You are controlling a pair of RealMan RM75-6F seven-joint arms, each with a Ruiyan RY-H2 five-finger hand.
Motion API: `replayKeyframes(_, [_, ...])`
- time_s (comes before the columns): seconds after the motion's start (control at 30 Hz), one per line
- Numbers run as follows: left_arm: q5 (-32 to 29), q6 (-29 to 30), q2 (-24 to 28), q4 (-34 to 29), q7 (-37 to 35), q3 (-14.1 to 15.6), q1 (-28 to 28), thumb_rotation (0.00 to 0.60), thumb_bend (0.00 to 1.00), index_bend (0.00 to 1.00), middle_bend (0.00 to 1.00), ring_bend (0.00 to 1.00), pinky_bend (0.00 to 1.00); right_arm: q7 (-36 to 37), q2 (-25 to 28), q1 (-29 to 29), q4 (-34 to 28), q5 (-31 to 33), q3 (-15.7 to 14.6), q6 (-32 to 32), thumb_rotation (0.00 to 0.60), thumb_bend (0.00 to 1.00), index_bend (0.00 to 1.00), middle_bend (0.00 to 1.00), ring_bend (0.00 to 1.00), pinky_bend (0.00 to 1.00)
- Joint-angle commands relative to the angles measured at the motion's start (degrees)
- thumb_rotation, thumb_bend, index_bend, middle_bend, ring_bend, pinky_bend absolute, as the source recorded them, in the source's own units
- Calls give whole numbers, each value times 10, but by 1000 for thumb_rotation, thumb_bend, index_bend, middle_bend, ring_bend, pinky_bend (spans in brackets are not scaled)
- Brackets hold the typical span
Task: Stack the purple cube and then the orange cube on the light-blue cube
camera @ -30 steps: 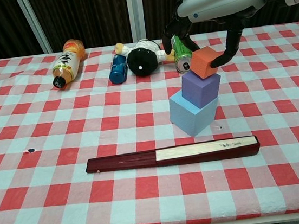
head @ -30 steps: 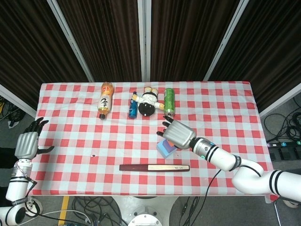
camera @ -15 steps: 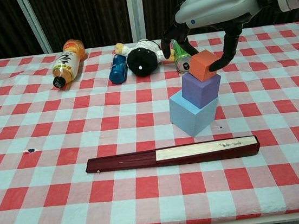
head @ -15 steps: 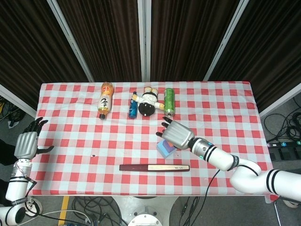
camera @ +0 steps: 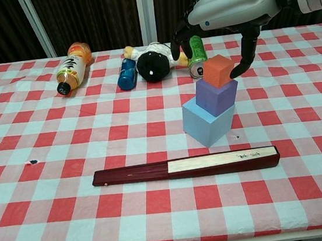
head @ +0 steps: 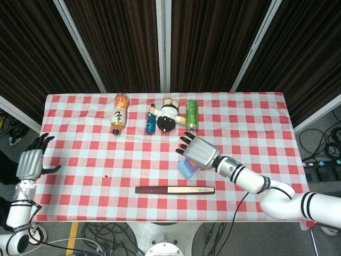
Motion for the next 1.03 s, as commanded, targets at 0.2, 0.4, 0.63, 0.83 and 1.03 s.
replayKeyframes(0.2, [1,3,1,-1,0,-1,0,600,87,220,180,128,239,11,46,-22,-49,-3,18,55,600,45,154,209,45,106])
replayKeyframes(0.4, [7,9,1,-6,7,2,0,600,88,220,180,128,239,9,126,-130,-117,21,10,200,600,18,116,218,45,107])
replayKeyframes(0.63, [21,23,-2,-8,21,6,-1,600,87,220,180,127,239,-20,55,-297,-50,44,-45,399,600,48,74,199,34,80])
replayKeyframes(0.83, [28,29,-7,-6,35,10,-2,600,88,220,180,127,239,37,-15,-373,45,48,-56,460,600,50,53,178,11,43])
replayKeyframes(1.03, [30,32,-8,-7,40,11,-2,600,88,220,180,128,239,76,-42,-403,99,37,-46,481,600,51,49,178,9,37])
